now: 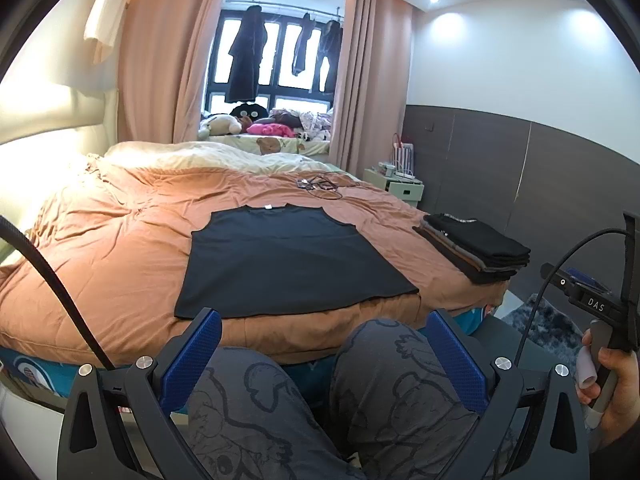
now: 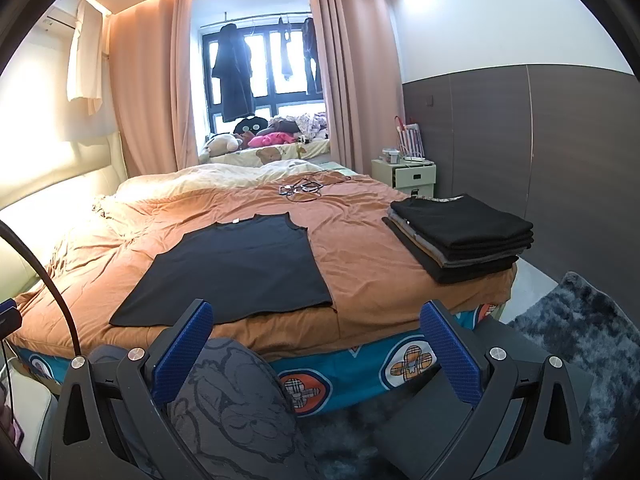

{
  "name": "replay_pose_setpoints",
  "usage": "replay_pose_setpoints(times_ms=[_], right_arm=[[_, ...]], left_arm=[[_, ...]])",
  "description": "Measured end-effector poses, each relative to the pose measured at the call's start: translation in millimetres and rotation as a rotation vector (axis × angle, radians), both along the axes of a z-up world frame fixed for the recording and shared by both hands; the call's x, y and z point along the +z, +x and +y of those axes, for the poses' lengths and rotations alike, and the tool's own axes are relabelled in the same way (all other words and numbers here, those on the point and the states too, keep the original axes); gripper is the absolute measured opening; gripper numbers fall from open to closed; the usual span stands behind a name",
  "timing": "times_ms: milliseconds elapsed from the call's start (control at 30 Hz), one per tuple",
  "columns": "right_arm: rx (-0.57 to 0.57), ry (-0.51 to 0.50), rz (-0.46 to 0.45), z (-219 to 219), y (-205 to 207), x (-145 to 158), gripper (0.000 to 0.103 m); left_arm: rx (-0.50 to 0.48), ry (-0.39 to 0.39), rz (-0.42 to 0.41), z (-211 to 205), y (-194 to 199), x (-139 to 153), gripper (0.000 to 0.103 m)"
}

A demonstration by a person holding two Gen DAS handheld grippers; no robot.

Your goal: Fold small clothes

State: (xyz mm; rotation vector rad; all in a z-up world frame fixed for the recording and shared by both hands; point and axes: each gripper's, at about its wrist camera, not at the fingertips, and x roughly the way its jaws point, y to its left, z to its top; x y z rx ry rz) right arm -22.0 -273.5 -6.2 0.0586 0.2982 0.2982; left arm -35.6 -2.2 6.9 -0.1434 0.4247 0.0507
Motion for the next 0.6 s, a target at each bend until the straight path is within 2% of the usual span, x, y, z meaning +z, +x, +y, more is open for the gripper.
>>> replay_pose_setpoints(times_ms=[600], right_arm=[[0.002,0.000,-0.004,2.3,-3.8,-0.9,0.103]], left_arm=[[0.005,-0.003,-0.003,-0.8,0.4,-0.8,0.103]])
